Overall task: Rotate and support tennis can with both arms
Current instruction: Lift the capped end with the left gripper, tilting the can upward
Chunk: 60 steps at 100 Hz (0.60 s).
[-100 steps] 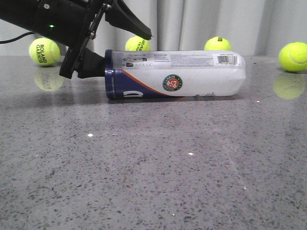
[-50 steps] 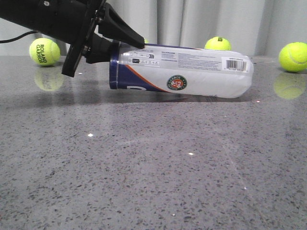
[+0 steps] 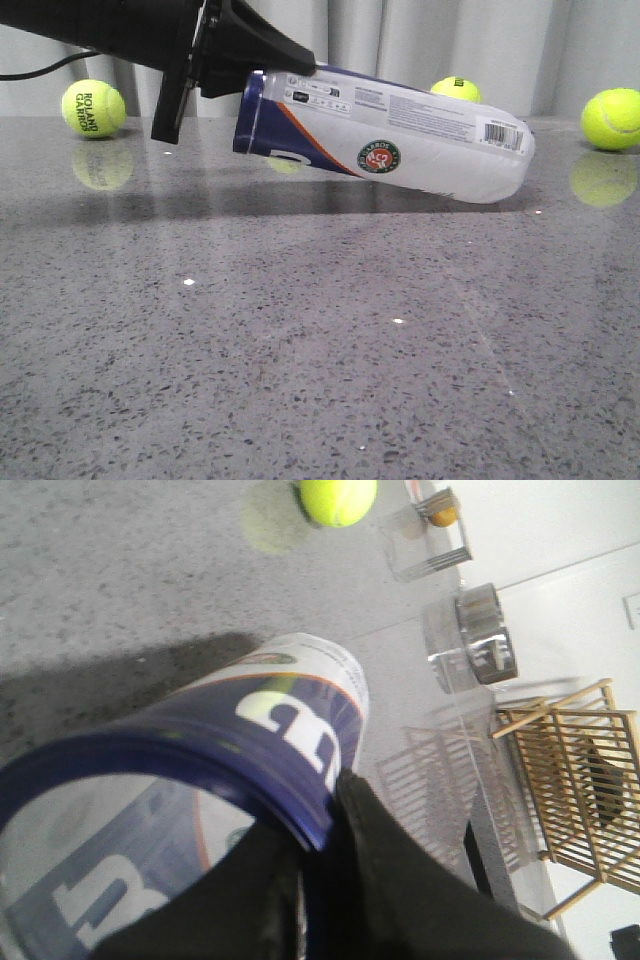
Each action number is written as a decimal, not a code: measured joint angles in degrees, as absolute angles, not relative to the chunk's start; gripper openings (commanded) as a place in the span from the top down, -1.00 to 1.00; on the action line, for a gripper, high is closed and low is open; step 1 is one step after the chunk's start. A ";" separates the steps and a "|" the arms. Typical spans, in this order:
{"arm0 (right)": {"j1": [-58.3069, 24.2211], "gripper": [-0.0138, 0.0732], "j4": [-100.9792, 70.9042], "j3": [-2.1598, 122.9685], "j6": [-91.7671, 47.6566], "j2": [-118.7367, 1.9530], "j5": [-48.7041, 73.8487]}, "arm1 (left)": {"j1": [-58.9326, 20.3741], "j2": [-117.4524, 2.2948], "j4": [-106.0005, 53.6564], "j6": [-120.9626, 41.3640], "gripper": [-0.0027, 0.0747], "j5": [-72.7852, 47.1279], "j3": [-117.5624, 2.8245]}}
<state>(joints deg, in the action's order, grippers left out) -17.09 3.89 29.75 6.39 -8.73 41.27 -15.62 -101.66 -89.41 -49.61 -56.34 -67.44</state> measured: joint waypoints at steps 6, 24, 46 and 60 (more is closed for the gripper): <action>-17.09 0.84 3.89 29.75 6.39 -8.73 41.27 | -15.62 -101.41 -90.24 -50.84 0.98 -56.97 -67.44; -17.09 0.84 3.89 29.75 6.39 -8.73 41.27 | -15.62 -98.12 -89.43 -51.85 0.98 -56.85 -68.39; -17.09 0.84 3.89 29.75 6.39 -8.73 41.27 | -15.62 -92.97 -79.05 -46.90 0.98 -56.85 -75.62; -17.09 0.84 3.89 29.75 6.49 -8.73 41.27 | -15.62 -90.86 -66.83 -39.16 0.98 -57.81 -81.16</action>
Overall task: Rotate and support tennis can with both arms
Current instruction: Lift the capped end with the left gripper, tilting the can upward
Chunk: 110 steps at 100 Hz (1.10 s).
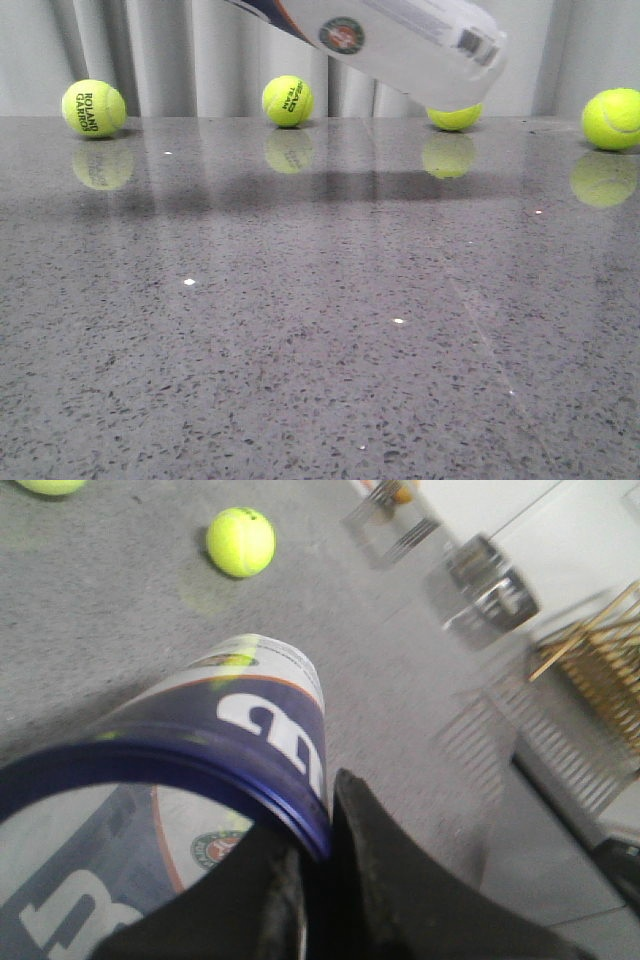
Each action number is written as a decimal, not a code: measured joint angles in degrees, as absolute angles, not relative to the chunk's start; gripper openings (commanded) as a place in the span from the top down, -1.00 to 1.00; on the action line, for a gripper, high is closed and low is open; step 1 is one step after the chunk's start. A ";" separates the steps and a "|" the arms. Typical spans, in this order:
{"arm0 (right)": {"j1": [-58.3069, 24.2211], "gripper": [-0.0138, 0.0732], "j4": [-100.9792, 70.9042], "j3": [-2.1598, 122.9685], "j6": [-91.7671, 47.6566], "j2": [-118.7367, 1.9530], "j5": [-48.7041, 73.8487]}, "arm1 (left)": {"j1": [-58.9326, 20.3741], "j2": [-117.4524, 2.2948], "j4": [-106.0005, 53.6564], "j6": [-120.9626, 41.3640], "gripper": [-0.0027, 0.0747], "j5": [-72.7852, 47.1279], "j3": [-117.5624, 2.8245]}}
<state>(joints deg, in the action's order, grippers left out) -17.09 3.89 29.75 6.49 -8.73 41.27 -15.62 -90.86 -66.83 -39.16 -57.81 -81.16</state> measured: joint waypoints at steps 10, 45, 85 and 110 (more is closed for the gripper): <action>-17.09 0.84 3.89 29.75 6.49 -8.73 41.27 | -15.62 -89.78 -58.64 -33.86 0.98 -60.07 -84.84; -17.09 0.84 3.89 29.75 6.49 -8.73 41.27 | -15.62 -87.79 -37.96 -21.29 0.98 -71.09 -93.12; -17.09 0.84 3.89 29.75 6.49 -8.73 41.27 | -23.49 -86.49 -16.24 -12.38 0.98 -71.72 -93.43; -17.09 0.84 3.89 29.75 6.49 -8.73 41.27 | -29.79 -87.02 -13.53 -10.98 0.98 -71.25 -93.79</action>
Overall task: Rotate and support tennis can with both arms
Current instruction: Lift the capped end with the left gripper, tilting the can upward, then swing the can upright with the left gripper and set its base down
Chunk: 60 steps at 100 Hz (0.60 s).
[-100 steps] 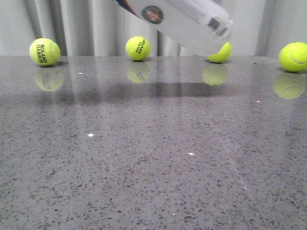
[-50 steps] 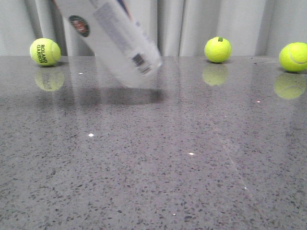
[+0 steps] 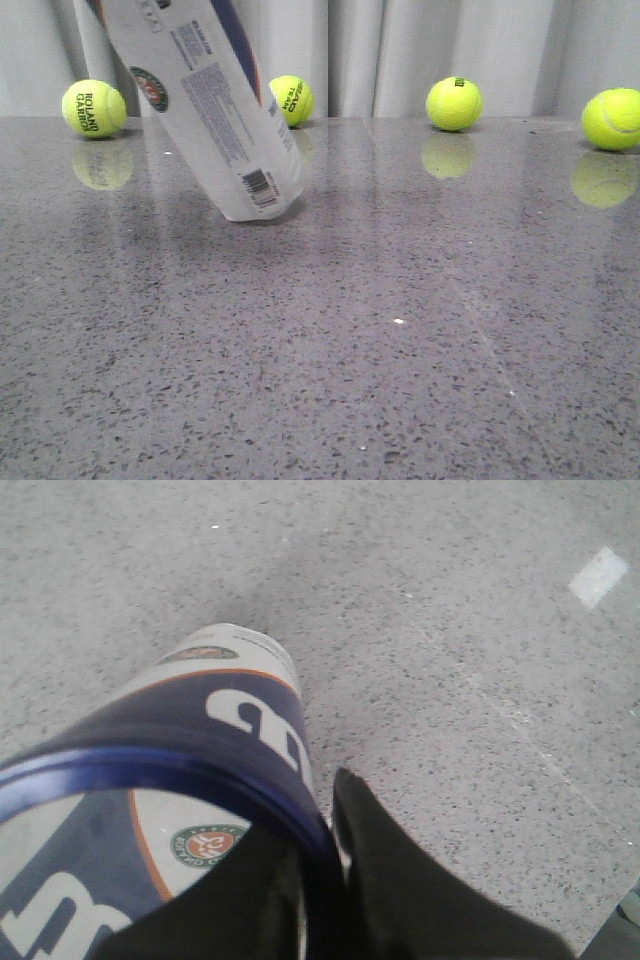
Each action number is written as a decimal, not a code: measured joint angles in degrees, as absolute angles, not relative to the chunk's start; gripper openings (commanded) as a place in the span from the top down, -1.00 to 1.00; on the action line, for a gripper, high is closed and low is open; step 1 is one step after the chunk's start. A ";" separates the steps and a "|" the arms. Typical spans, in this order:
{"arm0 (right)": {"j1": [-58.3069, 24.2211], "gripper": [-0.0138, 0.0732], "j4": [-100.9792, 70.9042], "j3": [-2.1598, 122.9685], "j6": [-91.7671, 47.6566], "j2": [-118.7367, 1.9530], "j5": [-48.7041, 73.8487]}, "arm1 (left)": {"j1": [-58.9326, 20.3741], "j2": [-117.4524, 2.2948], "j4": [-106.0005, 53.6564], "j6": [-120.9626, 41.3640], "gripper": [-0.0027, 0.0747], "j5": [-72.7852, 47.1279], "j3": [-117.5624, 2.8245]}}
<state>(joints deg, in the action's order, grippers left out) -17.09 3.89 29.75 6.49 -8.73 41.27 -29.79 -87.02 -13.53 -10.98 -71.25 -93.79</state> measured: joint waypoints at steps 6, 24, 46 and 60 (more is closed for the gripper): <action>-17.09 0.84 3.89 29.75 6.49 -8.73 41.27 | -30.11 -87.45 -13.76 -10.89 0.98 -70.98 -93.93; -17.09 0.84 3.89 29.75 6.49 -8.73 41.27 | -30.34 -88.77 -15.08 -10.85 0.80 -70.30 -94.66; -17.09 0.84 3.89 29.75 6.49 -8.73 41.27 | -30.47 -89.93 -15.30 -10.53 0.15 -71.79 -98.04; -17.09 0.84 3.89 29.75 6.49 -8.73 41.27 | -30.47 -89.93 -15.37 -10.45 0.00 -71.92 -100.80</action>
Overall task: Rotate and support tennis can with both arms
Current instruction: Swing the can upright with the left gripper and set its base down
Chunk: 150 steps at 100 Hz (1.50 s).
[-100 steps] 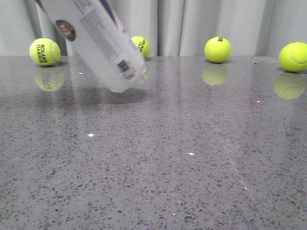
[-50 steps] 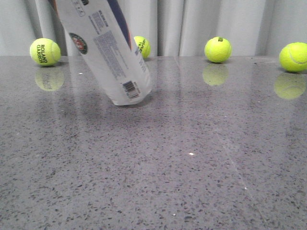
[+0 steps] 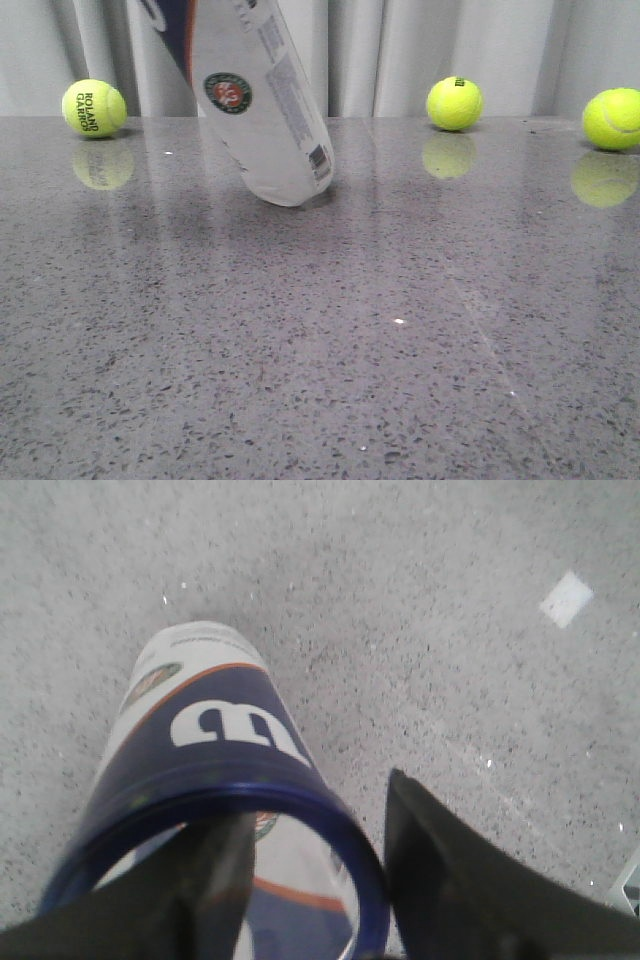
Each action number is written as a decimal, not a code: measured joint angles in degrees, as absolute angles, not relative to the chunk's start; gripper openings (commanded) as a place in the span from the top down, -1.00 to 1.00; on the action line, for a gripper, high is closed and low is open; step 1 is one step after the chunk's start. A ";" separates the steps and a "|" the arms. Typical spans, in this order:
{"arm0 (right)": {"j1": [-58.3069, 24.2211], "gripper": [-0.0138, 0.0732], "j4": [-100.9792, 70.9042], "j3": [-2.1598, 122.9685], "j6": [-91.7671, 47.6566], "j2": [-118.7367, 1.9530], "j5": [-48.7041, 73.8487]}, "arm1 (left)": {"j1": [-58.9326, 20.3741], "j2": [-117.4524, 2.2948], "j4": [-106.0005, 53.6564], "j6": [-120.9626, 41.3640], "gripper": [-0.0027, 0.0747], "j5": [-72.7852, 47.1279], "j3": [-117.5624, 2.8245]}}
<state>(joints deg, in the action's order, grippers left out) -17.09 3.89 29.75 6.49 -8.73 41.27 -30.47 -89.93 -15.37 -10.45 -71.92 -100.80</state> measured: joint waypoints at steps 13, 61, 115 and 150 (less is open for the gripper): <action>-17.09 0.84 3.89 29.75 6.49 -8.73 41.27 | -30.47 -90.05 -15.37 -10.45 0.00 -70.37 -101.86; -17.09 0.84 3.89 29.75 6.49 -8.73 41.27 | -30.47 -101.10 -16.64 -10.45 0.00 -67.91 -114.24; -17.09 0.84 3.89 29.75 6.49 -8.73 41.27 | -30.47 -105.76 -18.38 -10.45 0.02 -66.82 -120.45; -17.09 0.84 3.89 29.75 6.49 -8.73 41.27 | -30.47 -102.77 -18.51 -11.22 0.80 -63.19 -120.45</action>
<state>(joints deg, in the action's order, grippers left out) -17.09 3.89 29.75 6.49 -8.73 41.27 -30.47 -102.77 -18.51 -11.22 -63.19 -120.45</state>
